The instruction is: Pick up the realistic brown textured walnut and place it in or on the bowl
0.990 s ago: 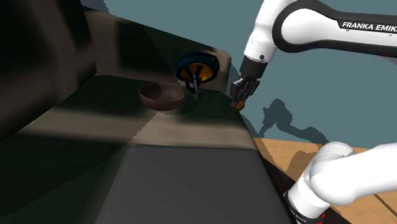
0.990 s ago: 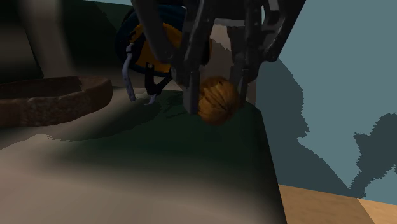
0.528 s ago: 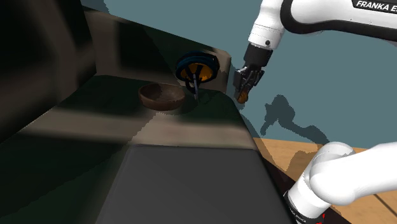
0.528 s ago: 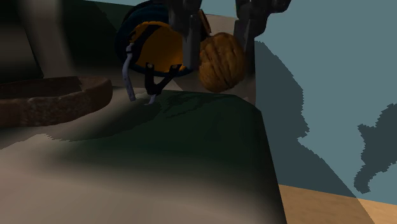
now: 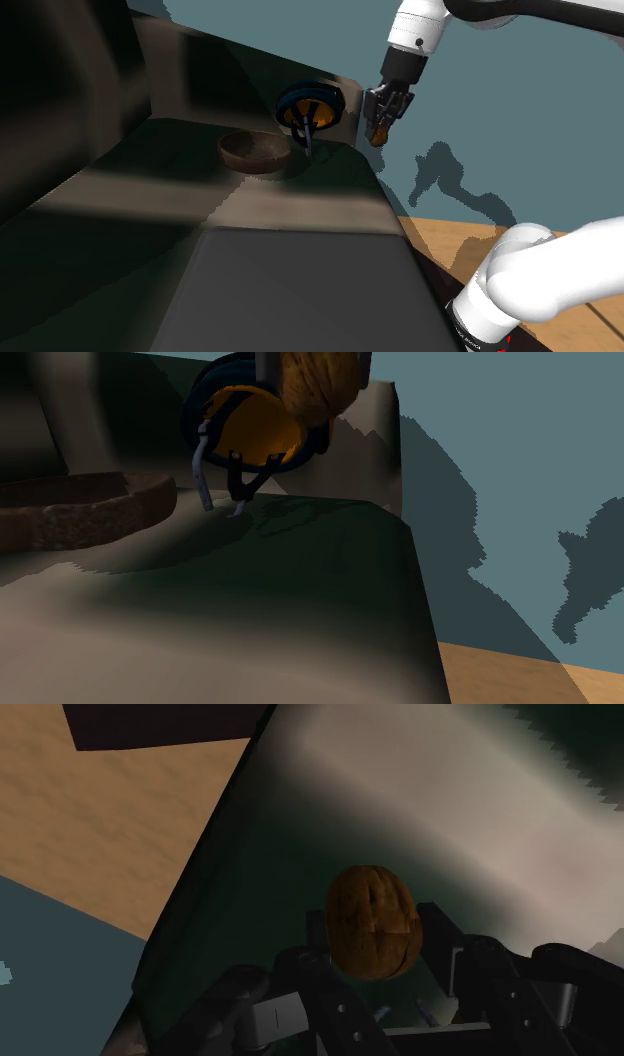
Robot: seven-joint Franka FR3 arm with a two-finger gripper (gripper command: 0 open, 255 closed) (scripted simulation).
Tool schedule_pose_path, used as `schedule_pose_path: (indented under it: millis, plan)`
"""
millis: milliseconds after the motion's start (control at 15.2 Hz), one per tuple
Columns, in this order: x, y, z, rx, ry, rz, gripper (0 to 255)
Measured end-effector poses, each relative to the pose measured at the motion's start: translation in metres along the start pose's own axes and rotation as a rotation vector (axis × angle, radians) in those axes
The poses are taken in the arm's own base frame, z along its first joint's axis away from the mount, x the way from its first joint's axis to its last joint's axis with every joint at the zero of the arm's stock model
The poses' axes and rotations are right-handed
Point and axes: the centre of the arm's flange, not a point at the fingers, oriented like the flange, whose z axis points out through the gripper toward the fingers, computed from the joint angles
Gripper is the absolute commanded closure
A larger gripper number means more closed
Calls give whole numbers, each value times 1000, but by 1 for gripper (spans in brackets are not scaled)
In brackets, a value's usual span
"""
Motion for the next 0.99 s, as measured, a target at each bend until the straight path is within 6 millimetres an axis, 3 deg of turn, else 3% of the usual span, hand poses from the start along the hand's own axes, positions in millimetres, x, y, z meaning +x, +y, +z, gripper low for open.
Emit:
schedule_pose_path:
  millis: [990]
  plan:
    - [141,-130,8,-1,-1,-1,255]
